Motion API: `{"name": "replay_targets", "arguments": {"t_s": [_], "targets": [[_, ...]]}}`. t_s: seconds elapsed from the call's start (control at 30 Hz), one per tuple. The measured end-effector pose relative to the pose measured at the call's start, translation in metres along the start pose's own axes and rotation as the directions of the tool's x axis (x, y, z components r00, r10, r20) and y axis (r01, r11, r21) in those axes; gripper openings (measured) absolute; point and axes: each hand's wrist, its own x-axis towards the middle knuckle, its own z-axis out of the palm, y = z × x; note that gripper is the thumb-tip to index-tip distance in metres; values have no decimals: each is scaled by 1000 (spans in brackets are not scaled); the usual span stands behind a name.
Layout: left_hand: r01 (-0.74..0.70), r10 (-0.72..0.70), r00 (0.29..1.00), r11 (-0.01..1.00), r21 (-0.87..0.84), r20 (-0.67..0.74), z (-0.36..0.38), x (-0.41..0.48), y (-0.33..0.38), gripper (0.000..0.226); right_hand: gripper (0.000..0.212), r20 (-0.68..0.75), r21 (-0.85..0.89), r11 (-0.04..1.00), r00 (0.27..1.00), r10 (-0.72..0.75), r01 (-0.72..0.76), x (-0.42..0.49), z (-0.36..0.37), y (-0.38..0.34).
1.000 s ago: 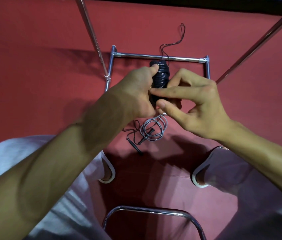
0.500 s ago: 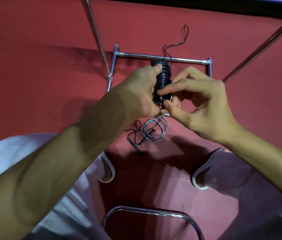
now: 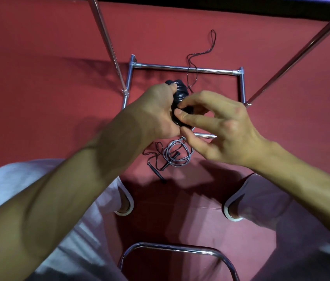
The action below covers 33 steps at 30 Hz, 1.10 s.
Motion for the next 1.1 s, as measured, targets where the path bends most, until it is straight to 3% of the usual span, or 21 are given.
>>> {"name": "replay_targets", "arguments": {"t_s": [0.13,0.37,0.63,0.77,0.83,0.97,1.1], "targets": [[5,-5,1000,1000,18,-8,-2,2,3,24,24,-52,-80,997,998,-20,16,1,1,-2],[72,-70,997,995,70,-33,0,8,-1,29,16,-168,-181,982,982,-81,50,-2,6,0],[85,-88,996,979,187,5,-1,12,-3,45,14,-86,100,990,990,111,-102,6,-3,-8],[21,-26,999,985,170,29,-1,7,-2,34,15,26,243,953,984,178,-179,12,-7,-7],[20,-29,999,977,211,39,-1,3,-2,31,16,83,279,938,979,189,-205,14,-8,-8],[87,-110,993,931,355,46,-2,0,-1,61,13,101,305,924,972,210,-231,12,-7,-8],[118,-127,992,939,324,6,-3,3,0,53,13,76,331,914,972,221,-233,11,-6,-7]]}}
